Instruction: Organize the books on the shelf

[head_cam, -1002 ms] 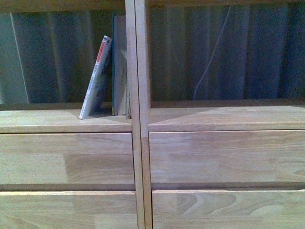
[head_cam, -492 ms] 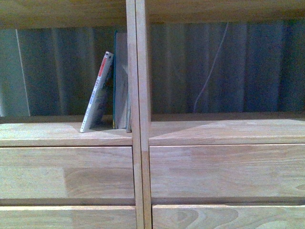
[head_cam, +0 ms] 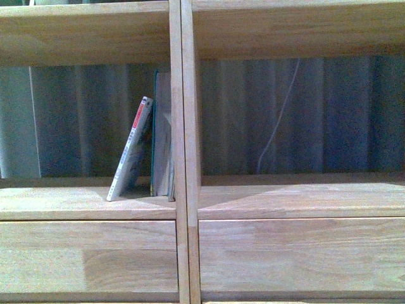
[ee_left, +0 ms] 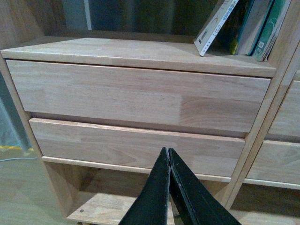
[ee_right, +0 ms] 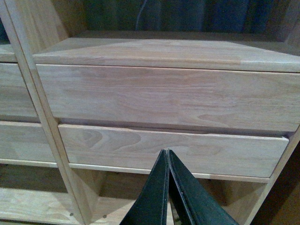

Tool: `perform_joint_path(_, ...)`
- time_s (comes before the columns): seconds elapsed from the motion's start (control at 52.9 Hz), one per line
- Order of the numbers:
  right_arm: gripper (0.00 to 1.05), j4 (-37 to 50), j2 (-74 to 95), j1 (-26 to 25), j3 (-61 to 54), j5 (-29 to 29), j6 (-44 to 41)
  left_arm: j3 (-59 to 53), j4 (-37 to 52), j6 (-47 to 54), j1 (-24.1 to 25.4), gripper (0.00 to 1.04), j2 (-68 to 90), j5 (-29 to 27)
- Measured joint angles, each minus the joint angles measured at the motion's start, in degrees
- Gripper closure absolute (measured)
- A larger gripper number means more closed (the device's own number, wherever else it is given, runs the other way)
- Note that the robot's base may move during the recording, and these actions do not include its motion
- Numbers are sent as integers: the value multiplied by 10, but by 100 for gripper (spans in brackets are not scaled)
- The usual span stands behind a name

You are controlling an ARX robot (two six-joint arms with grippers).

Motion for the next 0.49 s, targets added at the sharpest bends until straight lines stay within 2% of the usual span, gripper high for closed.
perform_joint_path(0.492, 102, -61, -122, 0, -48, 0, 1, -60, -64, 0, 0, 102, -130, 0)
